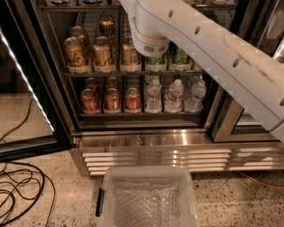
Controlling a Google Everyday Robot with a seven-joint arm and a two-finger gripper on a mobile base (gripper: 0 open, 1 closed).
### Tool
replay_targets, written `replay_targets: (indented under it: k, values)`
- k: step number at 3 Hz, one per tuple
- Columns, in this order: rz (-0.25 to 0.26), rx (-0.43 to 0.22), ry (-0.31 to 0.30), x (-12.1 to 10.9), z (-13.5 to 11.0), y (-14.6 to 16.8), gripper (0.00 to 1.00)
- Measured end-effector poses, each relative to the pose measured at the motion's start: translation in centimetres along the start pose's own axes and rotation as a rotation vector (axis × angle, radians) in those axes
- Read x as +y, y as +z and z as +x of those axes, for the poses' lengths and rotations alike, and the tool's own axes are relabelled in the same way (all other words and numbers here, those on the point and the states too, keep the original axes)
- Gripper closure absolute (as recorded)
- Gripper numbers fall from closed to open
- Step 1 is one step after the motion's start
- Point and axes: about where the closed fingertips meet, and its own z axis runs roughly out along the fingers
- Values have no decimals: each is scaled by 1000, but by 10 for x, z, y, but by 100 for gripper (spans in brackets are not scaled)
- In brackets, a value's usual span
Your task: Pick 7up can from top shelf of fridge
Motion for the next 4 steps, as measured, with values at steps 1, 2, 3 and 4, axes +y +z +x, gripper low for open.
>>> replay_targets:
  k: [1,2,3,4]
  values:
    - [-13,1,5,-1,-1,-4,100]
    - [-26,-2,9,-1,-4,-7,100]
    - [-40,-8,10,-2,-9,-10,100]
    - [-56,-20,8,-3,-17,-15,100]
